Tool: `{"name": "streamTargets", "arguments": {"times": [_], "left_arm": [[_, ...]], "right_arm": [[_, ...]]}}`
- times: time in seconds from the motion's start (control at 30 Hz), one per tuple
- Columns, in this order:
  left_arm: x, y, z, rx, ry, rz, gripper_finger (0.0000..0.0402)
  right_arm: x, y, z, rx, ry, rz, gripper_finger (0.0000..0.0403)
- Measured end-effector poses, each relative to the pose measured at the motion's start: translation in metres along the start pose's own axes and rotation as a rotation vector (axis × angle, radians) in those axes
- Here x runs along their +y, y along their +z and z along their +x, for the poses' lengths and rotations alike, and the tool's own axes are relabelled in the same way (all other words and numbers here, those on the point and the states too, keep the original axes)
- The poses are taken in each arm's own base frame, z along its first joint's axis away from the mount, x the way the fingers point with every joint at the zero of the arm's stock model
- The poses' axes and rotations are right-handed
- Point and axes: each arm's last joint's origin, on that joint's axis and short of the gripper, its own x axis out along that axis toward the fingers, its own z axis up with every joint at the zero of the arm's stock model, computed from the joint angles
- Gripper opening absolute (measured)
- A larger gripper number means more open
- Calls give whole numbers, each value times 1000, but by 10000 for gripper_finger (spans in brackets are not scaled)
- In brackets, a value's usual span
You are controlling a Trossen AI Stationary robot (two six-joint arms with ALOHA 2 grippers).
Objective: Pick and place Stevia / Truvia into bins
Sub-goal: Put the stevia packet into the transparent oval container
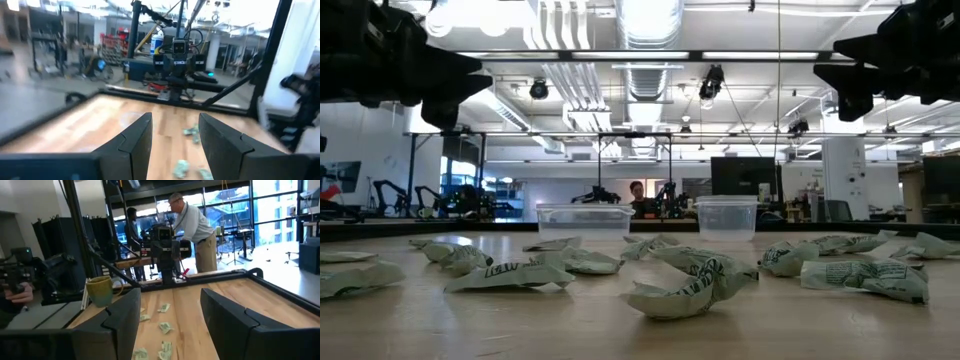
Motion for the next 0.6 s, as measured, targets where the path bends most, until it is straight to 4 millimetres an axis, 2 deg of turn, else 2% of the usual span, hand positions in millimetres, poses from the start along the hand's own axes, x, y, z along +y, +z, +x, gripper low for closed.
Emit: {"name": "streamTargets", "arguments": {"times": [0.43,0.6], "left_arm": [[-1,1,1,-9,-16,-18,146],[-10,9,3,-39,-289,74,146]], "right_arm": [[-1,-5,0,54,-13,14,199],[-1,-6,0,63,-14,-5,199]]}}
